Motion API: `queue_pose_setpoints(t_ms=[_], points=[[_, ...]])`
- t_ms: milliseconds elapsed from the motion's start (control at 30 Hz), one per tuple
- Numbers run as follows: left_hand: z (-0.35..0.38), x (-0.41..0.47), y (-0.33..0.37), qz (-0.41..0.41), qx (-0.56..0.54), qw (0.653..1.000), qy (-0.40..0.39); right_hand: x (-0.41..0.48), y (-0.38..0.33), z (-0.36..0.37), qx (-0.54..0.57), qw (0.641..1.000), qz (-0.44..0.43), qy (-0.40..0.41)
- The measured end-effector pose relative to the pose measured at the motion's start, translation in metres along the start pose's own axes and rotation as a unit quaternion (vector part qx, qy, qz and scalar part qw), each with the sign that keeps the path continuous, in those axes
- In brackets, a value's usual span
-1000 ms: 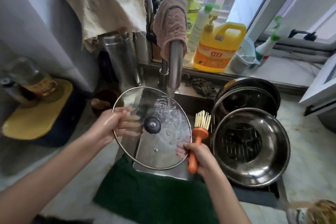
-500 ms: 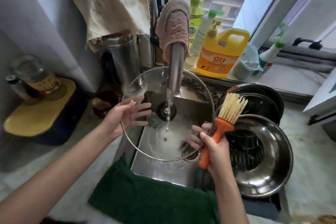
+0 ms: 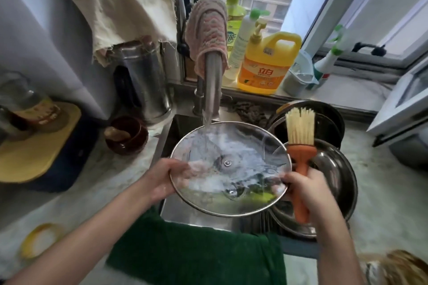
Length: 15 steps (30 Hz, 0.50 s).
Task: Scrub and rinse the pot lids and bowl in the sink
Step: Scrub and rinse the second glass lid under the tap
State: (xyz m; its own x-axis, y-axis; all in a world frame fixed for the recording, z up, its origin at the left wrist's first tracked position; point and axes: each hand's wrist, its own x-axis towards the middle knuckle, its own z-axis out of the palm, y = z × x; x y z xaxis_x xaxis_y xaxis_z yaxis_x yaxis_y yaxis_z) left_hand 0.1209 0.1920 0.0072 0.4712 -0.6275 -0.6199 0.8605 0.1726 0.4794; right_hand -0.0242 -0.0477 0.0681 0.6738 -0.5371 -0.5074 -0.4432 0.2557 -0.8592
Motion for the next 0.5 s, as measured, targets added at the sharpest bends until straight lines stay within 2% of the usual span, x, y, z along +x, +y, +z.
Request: queue_pose_setpoints(t_ms=[167,300,400,500], points=[[-0.013,-0.041,0.018,-0.027,0.033,0.999,0.011,0.014,0.028,0.017,-0.008,0.994,0.088,-0.06],[-0.021,-0.063,0.036,0.024,0.114,0.993,0.031,0.021,0.047,0.041,-0.035,0.993,0.087,-0.074],[-0.037,-0.063,0.042,0.088,0.135,0.985,-0.065,0.019,0.057,0.059,-0.025,0.996,0.043,-0.07],[-0.058,-0.046,0.038,0.107,0.111,0.977,-0.147,0.015,0.058,0.068,0.052,0.997,-0.01,-0.053]])
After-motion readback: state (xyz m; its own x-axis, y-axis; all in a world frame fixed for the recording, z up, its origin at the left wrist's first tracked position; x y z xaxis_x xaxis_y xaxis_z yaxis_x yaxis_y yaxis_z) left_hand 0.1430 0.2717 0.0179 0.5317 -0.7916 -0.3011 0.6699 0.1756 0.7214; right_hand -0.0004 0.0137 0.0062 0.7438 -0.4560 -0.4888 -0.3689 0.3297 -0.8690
